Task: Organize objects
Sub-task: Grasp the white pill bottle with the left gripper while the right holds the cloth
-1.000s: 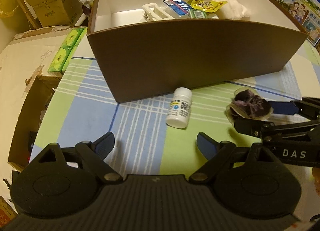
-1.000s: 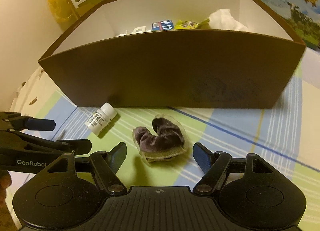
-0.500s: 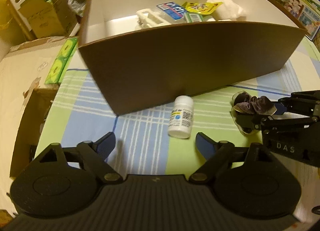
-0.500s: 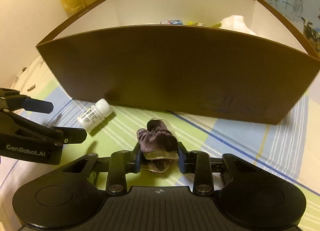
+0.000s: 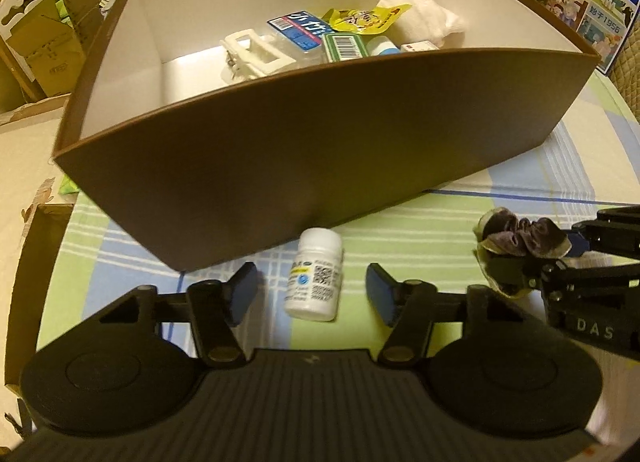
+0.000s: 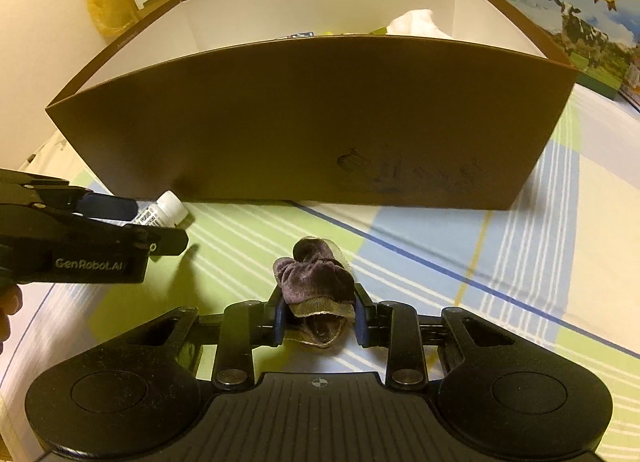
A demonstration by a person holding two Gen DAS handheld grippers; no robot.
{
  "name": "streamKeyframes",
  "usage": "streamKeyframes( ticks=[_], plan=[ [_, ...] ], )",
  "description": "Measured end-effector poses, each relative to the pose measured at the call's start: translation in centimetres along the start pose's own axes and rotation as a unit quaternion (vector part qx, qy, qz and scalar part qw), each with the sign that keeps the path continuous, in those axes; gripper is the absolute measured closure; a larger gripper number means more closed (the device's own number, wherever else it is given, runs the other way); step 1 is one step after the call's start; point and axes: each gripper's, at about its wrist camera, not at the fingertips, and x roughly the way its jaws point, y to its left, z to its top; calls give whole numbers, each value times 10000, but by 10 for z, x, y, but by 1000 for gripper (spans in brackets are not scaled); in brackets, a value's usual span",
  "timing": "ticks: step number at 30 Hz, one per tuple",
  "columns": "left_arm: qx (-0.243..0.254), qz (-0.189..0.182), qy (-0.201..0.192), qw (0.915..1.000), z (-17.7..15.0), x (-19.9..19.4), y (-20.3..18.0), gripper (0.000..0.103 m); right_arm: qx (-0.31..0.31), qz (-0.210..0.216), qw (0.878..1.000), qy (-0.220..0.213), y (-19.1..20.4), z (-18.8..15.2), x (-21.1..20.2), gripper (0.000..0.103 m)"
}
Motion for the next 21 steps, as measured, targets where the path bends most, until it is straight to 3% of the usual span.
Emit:
streamKeyframes(
  ticks=[4,6,21],
  plan=[
    [9,-19,25,10000,-1,2,-2,69,47,-19,10000,24,-1,-2,-3,74],
    [-6,-30,9,10000,-2,1,-2,80,72,-20,10000,38,-2,-3,-4,74],
    [-169,-123,131,9997,-38,-24,5,81,69,39,9999,107,-2,-14,-15,74]
  ],
)
